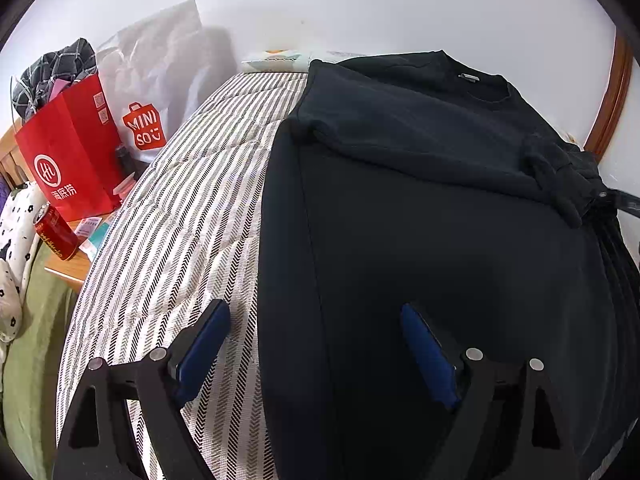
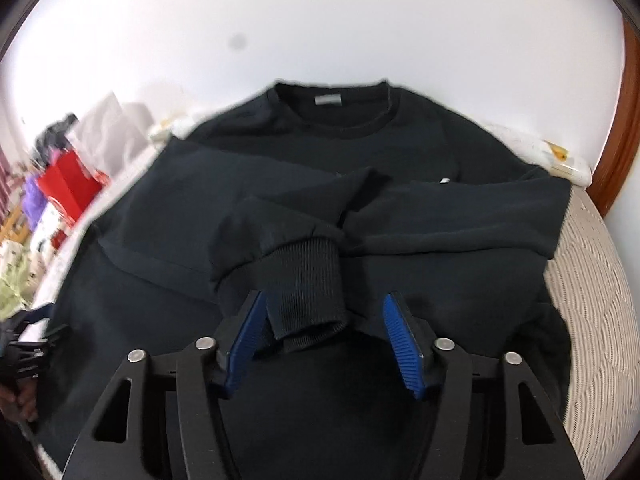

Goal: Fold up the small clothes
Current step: 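Carry the plain sleeve across the body with the right gripper and lay it down, then open the right gripper and withdraw it from the folded sleeve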

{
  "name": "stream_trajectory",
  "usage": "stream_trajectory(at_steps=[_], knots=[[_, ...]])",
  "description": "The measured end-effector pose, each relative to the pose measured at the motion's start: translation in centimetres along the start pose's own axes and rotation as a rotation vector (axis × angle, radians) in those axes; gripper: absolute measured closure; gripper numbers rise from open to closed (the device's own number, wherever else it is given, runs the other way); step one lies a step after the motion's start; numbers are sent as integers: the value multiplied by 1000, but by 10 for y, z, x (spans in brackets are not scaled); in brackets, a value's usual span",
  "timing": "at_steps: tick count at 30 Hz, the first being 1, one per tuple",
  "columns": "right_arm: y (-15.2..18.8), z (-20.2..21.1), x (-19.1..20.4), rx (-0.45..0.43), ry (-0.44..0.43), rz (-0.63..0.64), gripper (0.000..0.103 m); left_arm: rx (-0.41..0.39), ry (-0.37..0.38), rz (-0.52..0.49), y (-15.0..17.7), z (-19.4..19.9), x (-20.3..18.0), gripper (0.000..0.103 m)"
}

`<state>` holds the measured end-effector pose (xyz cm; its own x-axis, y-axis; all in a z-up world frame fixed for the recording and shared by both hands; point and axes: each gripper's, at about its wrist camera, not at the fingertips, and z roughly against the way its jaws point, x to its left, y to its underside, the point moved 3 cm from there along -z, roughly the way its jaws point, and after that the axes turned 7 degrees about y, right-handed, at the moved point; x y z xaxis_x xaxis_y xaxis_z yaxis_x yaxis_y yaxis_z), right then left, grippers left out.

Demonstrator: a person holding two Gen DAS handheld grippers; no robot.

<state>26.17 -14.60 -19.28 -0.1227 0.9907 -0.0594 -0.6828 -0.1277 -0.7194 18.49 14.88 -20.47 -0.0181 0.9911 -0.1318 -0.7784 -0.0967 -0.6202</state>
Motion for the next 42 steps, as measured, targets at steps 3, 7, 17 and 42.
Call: stream_trajectory(at_steps=[3, 7, 17, 42], knots=[[-5, -7, 11, 35, -28, -9, 97, 0, 1, 0, 0, 0, 0, 16], [-28, 3, 29, -28, -90, -19, 98, 1, 1, -1, 0, 0, -1, 15], [-92, -13, 128, -78, -276, 57, 84, 3, 0, -8, -1, -1, -2, 15], [-12, 32, -102, -52, 109, -108, 64, -54, 226, -116, -132, -51, -99, 44]])
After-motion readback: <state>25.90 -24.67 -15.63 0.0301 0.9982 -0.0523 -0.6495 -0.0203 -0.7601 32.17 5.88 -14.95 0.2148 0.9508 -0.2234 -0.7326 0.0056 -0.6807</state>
